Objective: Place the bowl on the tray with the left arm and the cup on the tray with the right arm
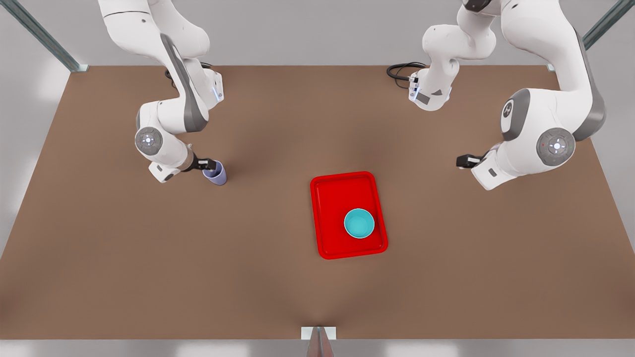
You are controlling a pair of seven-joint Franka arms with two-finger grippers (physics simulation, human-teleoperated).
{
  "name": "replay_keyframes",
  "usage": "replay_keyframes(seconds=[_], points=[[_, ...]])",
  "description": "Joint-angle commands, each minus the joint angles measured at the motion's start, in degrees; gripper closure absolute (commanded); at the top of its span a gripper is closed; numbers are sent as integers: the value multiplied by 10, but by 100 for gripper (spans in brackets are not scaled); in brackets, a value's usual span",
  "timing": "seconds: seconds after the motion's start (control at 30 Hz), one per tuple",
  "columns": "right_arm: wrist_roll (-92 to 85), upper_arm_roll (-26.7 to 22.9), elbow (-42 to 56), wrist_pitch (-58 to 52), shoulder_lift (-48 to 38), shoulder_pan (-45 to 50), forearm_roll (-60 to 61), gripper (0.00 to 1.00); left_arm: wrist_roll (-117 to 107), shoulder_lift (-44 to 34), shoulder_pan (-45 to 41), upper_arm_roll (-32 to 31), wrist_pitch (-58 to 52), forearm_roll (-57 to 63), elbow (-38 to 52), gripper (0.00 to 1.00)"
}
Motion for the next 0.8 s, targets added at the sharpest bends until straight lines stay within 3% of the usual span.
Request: replay_keyframes(seconds=[0.0, 0.77], points=[[0, -1, -7, 7, -2, 0, 0, 0, 5, 0, 0, 0, 0, 0, 0, 0], [0, -1, -138, 174, 16, 1, 0, 0, 16, 3, 0, 5, 1, 1, -1, 0]])
